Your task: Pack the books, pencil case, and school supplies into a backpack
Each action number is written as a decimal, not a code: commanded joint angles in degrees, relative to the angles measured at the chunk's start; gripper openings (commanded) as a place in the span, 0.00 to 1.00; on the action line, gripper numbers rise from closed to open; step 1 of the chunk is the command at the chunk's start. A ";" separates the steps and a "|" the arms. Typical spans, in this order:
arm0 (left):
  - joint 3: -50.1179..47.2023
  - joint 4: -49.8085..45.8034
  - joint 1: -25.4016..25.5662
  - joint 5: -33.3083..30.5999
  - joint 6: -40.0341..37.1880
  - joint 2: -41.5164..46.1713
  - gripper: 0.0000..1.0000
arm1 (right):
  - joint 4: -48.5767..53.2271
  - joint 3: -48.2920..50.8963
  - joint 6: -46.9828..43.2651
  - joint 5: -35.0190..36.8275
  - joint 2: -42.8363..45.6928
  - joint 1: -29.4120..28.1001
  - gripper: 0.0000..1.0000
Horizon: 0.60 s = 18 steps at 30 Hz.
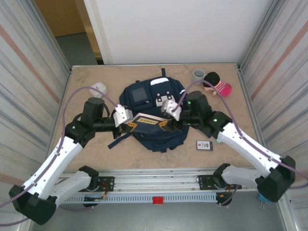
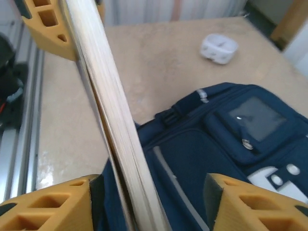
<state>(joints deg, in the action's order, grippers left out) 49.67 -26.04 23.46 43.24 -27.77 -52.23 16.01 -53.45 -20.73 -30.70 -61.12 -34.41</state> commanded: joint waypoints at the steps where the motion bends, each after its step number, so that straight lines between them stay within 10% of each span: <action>1: -3.59 20.29 -3.06 12.68 13.53 1.99 0.00 | -14.38 7.65 15.29 -12.54 6.99 6.50 0.64; 14: -5.67 44.39 -3.17 20.86 31.36 -2.61 0.00 | -40.79 16.02 39.95 -25.33 6.06 11.74 0.70; 18: -5.72 45.95 -2.64 20.46 32.15 -3.58 0.00 | -45.45 14.50 44.06 -29.26 2.51 11.79 0.57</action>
<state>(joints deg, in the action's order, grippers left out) 43.75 13.30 20.36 61.19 1.26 -55.68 -21.87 -37.19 16.69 -55.07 -56.58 -23.11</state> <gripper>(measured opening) 0.106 0.625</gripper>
